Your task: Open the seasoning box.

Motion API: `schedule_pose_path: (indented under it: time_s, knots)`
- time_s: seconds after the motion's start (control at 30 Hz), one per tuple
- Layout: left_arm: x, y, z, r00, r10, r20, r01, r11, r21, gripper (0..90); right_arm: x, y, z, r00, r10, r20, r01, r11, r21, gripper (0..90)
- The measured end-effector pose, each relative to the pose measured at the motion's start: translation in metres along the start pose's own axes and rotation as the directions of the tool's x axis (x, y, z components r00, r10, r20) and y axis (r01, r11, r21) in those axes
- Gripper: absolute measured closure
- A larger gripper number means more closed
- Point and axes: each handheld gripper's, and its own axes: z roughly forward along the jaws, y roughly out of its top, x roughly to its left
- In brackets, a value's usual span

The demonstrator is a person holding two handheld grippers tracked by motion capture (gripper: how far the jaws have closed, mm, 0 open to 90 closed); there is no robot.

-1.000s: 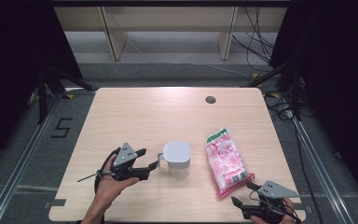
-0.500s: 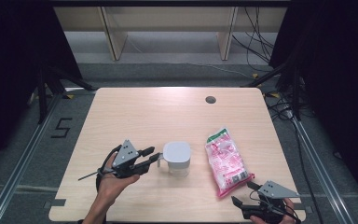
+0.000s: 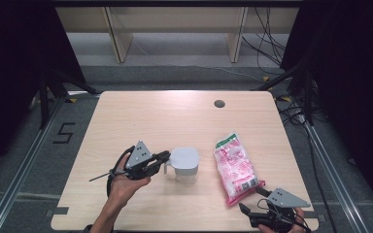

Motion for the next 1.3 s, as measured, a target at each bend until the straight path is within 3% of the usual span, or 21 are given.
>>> schedule_pose_path:
  time_s: [0.07,0.1,0.13,0.17,0.2,0.27,0.3,0.33,0.4,0.5,0.6,0.8,0.83,1.0,1.2,1.23,1.3]
  knots:
    - [0.001,0.000,0.002,1.0000,0.004,-0.007,-0.004,1.0000,0.006,85.6,0.001,0.001,0.000,0.9999,0.015,0.000,-0.015,1.000,-0.005,20.5]
    - [0.001,0.000,0.004,1.0000,0.005,-0.008,-0.005,1.0000,0.008,85.6,0.004,0.001,-0.001,0.9987,0.052,-0.004,-0.052,0.999,0.011,20.7]
    - [0.002,-0.001,0.005,0.9999,0.013,-0.008,-0.013,0.9999,0.006,85.7,0.002,0.002,0.002,0.9997,0.018,-0.019,-0.018,1.000,-0.006,20.7]
    - [0.003,0.000,0.006,0.9994,0.034,-0.012,-0.034,0.9994,0.004,85.8,0.000,0.002,0.002,0.9999,-0.016,0.002,0.016,1.000,0.009,21.2]
    - [0.001,-0.001,0.007,0.9999,0.012,-0.012,-0.012,0.9999,0.012,85.9,0.001,0.002,0.001,1.0000,0.002,-0.006,-0.002,1.000,0.001,22.5]
    - [0.003,-0.001,0.008,0.9999,0.009,-0.012,-0.009,0.9999,0.008,86.4,0.004,0.003,0.002,0.9996,0.025,-0.016,-0.025,1.000,-0.013,23.8]
    - [0.002,-0.001,0.009,1.0000,-0.006,0.003,0.006,1.0000,0.006,86.7,0.003,0.004,0.003,0.9996,0.017,-0.022,-0.018,1.000,-0.015,24.1]
    - [0.001,-0.001,0.009,1.0000,-0.005,0.003,0.005,0.9999,0.011,86.9,0.002,0.004,0.003,0.9998,-0.018,-0.011,0.018,1.000,-0.009,25.2]
    - [0.002,0.000,0.009,0.9999,0.010,-0.007,-0.010,0.9998,0.016,86.8,0.007,0.006,0.002,0.9999,0.013,0.000,-0.013,1.000,-0.001,27.7]
    - [0.002,-0.001,0.009,0.9999,0.006,-0.009,-0.006,0.9999,0.011,86.8,0.003,0.011,0.007,0.9988,-0.042,-0.025,0.042,0.999,-0.015,34.0]
    - [0.002,-0.001,0.009,1.0000,0.005,-0.008,-0.005,0.9999,0.011,86.8,0.006,0.015,0.010,0.9986,-0.046,-0.026,0.046,0.999,-0.013,42.0]
    - [0.002,-0.001,0.009,0.9999,0.001,-0.011,-0.001,1.0000,0.009,86.8,0.010,0.032,0.024,0.9891,-0.146,-0.017,0.145,0.988,-0.058,55.8]
    - [0.002,-0.001,0.009,0.9999,0.004,-0.011,-0.004,0.9999,0.012,86.8,0.011,0.036,0.027,0.9866,-0.160,-0.033,0.158,0.986,-0.061,57.4]
    - [0.003,-0.002,0.009,1.0000,0.000,-0.009,0.000,1.0000,0.007,86.8,0.020,0.058,0.052,0.9778,-0.202,-0.056,0.195,0.975,-0.109,63.8]
    - [0.003,-0.002,0.008,1.0000,-0.005,-0.007,0.005,1.0000,0.004,86.8,0.026,0.071,0.067,0.9764,-0.207,-0.064,0.198,0.973,-0.123,73.9]
    - [0.003,-0.002,0.008,1.0000,-0.004,-0.006,0.004,1.0000,0.004,86.8,0.026,0.074,0.070,0.9706,-0.231,-0.068,0.223,0.968,-0.113,75.7]
    - [0.003,-0.002,0.008,0.9999,-0.009,-0.009,0.009,0.9999,0.006,86.8,0.027,0.078,0.074,0.9694,-0.233,-0.077,0.224,0.968,-0.113,79.7]
